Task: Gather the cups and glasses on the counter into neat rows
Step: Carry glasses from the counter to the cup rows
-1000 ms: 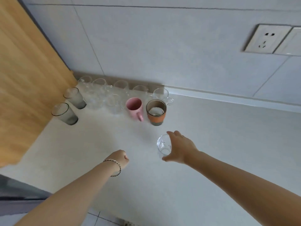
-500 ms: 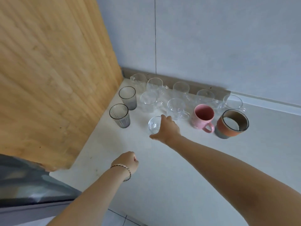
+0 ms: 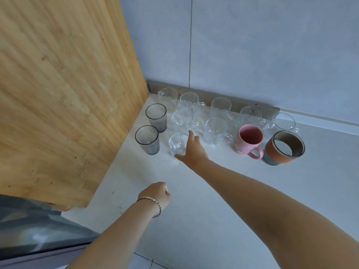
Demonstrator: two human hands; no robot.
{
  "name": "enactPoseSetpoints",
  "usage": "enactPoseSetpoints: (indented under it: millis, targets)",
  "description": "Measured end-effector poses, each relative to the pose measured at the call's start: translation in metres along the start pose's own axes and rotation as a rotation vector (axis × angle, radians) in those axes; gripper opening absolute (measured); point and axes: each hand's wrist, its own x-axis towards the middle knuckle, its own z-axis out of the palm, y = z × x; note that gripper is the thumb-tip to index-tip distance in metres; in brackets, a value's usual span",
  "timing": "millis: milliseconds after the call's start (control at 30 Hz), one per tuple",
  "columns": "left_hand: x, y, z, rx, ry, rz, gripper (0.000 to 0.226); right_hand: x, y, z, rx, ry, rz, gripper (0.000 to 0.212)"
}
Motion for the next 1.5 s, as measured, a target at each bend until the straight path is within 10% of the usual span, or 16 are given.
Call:
enactPoseSetpoints:
  millis: [433,1067,1500]
  targets:
    - [-0.017,0.213,0.024,0.308,-0.105,0.373,0.024,-0.156,0.222,-0.127,-0.132,-0.28,0.377,0.044]
    - [-0.199,0.684,0.29,0.399,-0.183,0.751,0.021,-0.483,0.652,-0.342,0.074,0.246,0.839,0.036]
    - [-0.209,0.834,0.374,0.476,-0.137,0.814,0.031,-0.495,0.842,-0.486,0.068,0.598,1.075,0.073]
